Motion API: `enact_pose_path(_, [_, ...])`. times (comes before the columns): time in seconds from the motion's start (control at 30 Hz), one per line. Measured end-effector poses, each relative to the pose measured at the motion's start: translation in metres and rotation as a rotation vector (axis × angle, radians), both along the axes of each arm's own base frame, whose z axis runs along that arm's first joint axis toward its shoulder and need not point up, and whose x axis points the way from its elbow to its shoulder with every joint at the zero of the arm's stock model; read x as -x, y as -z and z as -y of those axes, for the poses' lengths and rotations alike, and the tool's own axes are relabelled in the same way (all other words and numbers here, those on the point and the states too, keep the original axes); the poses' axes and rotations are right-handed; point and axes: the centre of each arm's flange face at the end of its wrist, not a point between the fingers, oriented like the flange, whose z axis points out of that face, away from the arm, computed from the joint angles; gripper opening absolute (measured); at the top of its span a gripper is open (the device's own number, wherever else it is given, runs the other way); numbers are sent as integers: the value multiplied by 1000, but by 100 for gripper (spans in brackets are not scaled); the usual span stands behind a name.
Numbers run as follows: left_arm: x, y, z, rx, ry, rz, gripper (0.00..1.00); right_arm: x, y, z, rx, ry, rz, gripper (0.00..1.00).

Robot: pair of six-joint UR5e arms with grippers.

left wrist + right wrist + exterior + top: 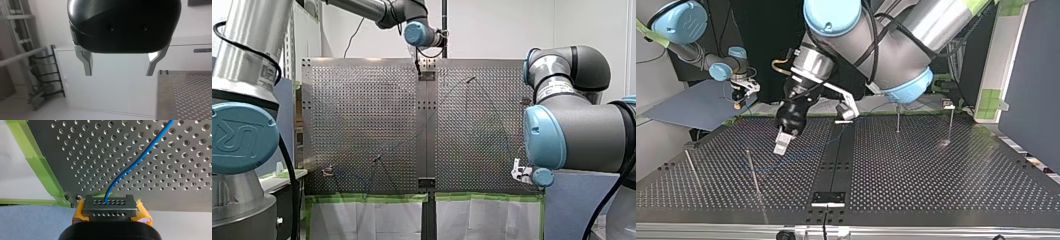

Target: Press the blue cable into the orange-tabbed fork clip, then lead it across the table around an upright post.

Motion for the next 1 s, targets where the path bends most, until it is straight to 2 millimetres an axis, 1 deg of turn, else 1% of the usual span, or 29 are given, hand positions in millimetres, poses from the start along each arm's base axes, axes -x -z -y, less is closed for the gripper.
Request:
enact_pose_path(0.43, [34,-22,-29,88,3,90,100,-2,0,0,1,-10,2,0])
enact_pose_path(0.7, [54,-32,-48,146,6,138,100,-3,0,0,1,-10,2,0])
enact_pose_path(0.8, [57,-26,-52,163,0,132,100,-3,0,0,2,-11,2,0])
enact_pose_path(1.0, [56,-4,-59,168,-33,91,100,-4,-1,0,2,-12,2,0])
